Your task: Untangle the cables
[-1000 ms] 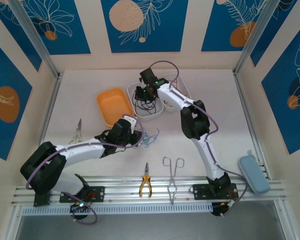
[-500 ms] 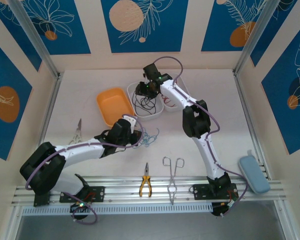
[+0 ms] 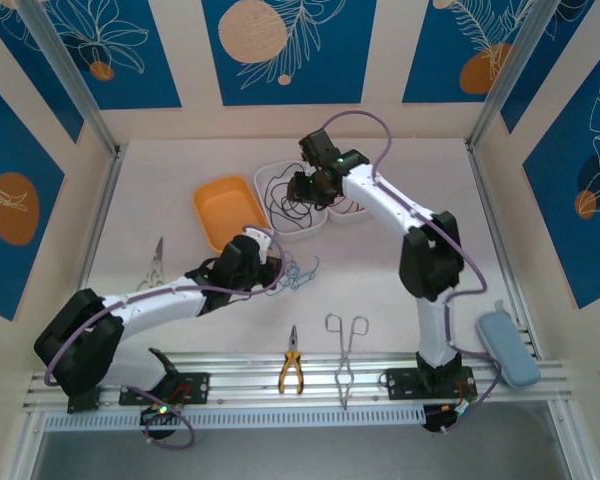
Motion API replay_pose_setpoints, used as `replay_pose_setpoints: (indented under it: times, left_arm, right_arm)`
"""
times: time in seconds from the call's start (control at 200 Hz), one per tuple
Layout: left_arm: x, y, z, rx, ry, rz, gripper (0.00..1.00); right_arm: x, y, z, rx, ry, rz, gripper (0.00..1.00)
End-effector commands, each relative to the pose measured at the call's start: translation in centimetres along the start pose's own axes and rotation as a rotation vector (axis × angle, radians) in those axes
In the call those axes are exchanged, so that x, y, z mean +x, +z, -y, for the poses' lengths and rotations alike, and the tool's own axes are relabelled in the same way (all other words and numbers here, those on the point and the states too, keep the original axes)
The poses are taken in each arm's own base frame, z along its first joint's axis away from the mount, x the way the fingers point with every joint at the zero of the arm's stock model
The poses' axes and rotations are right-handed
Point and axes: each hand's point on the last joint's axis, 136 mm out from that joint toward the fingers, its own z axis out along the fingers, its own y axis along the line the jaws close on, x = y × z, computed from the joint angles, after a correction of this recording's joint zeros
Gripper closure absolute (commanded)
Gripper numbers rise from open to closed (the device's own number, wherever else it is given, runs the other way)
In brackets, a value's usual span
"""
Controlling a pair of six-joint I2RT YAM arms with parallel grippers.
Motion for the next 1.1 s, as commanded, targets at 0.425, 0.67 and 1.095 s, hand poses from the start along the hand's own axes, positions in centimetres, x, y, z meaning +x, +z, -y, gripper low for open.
replay_pose_setpoints:
  times: [0.425,0.67,1.095]
  left_arm:
    - [-0.8,-1.0,-0.1,-0.003,-0.008,0.026,1.00]
    - [1.2,-0.5,-0.9,-0.013,-0.016,-0.027,1.00]
    - [2.3,-0.4,-1.7,-0.037,-0.016,-0.044,1.00]
  right_arm:
    - [13.8,-0.8,7.0,0.138,0.247,-0.156,0.53]
    - [14.5,3.0,5.8,0.192,0.216,-0.207,0.53]
    - [17.0,6.3,7.0,0.274,0.210,-0.311,0.57]
